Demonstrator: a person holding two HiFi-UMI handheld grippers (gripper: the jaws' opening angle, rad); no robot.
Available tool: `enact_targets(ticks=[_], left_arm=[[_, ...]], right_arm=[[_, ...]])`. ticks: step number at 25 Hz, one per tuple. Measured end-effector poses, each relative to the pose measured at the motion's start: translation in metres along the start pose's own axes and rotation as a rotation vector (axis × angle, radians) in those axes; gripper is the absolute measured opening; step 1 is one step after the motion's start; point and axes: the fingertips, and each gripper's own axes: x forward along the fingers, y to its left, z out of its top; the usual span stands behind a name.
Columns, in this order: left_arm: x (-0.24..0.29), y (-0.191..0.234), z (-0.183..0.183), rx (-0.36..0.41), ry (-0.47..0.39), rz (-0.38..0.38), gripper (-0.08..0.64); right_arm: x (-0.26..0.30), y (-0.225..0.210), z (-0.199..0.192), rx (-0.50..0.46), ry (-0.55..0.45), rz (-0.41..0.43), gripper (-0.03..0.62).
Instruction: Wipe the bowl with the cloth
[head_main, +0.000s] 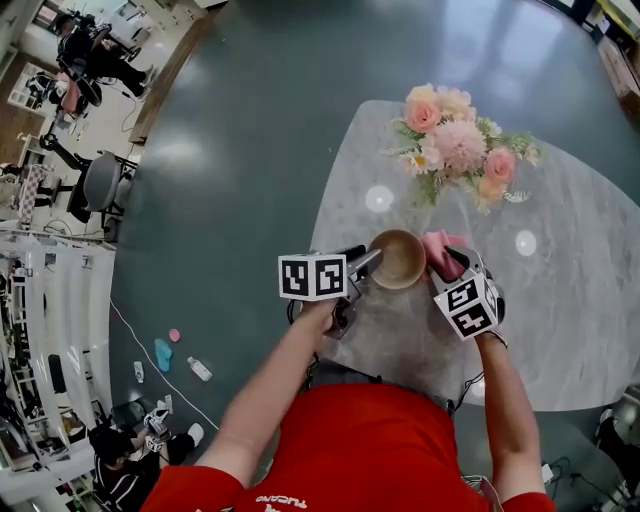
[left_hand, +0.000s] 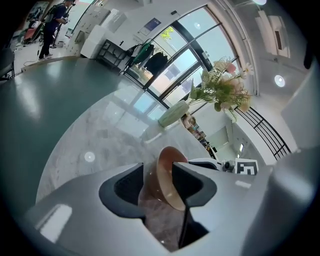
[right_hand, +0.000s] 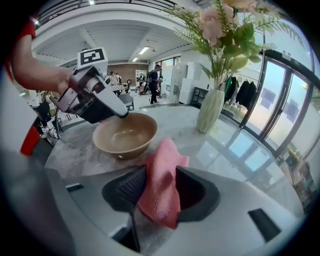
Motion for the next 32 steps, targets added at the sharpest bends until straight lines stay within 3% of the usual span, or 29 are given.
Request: enact_targets(ticks=[4, 14, 23, 32], left_arm=[[0.002, 0.001, -0.003, -0.009, 0.016, -0.001, 0.178], [0.005, 0.003, -0.009, 0.014, 0.064, 0.021, 0.061], [0.005, 0.005, -0.013, 0.009, 0.070, 0.066, 0.029], [0.002, 0.001, -0.010, 0.003, 0.035, 0.110, 0.020]], right_arm=[[0.001, -0.001, -0.002, -0.001, 0.004, 0.000, 0.160], [0.002, -0.001, -0.002, 0.005, 0.005, 0.009, 0.156], [0.000, -0.005, -0.007, -0.009, 0.020, -0.029, 0.051], [-0.019, -0.014, 0.008, 0.002, -0.041, -0.099, 0.023]])
